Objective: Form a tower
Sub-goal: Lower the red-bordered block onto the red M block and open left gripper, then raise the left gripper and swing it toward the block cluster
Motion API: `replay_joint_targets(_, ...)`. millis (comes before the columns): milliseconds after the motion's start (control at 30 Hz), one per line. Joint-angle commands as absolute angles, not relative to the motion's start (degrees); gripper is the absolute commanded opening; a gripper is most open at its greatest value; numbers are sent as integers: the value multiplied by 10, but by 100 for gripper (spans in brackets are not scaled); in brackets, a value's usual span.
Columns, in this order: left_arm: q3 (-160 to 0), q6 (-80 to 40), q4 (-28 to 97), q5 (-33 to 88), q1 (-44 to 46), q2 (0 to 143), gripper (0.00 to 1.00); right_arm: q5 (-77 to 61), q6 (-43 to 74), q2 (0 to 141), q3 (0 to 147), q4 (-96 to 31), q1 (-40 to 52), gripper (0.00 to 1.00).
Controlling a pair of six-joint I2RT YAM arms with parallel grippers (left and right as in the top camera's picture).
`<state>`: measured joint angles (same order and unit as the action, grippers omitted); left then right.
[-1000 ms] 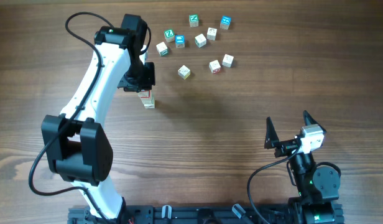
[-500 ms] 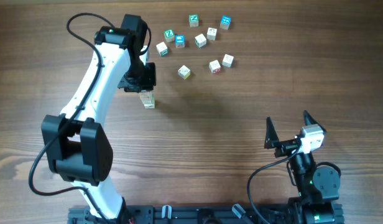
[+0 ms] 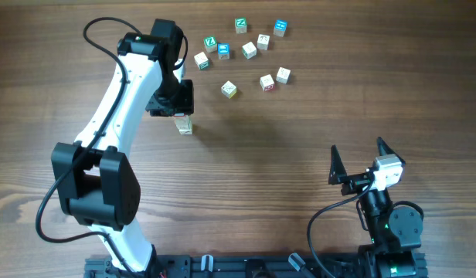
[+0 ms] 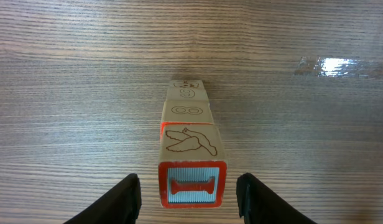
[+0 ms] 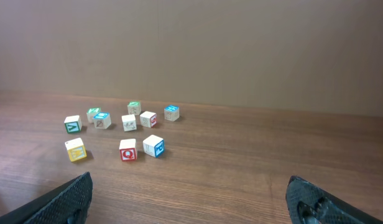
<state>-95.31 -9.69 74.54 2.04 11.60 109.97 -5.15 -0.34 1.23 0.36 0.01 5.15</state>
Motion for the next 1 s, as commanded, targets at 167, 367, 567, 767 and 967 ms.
replay_joint_targets(167,-947,-92,748,27,119,1104,42,-60,-11,10,3,3,50,100)
replay_joint_targets(367,-947,-92,754,12,119,1104,38,-61,-11,10,3,3,50,100)
replay_joint_targets(567,-947,-92,754,12,119,1104,35,-61,-11,10,3,3,50,100)
replay_joint_targets(767,-947,-92,754,12,119,1104,47,-60,-11,10,3,3,50,100)
replay_joint_targets(967,-947,-94,742,12,119,1104,66,-61,-11,10,3,3,50,100)
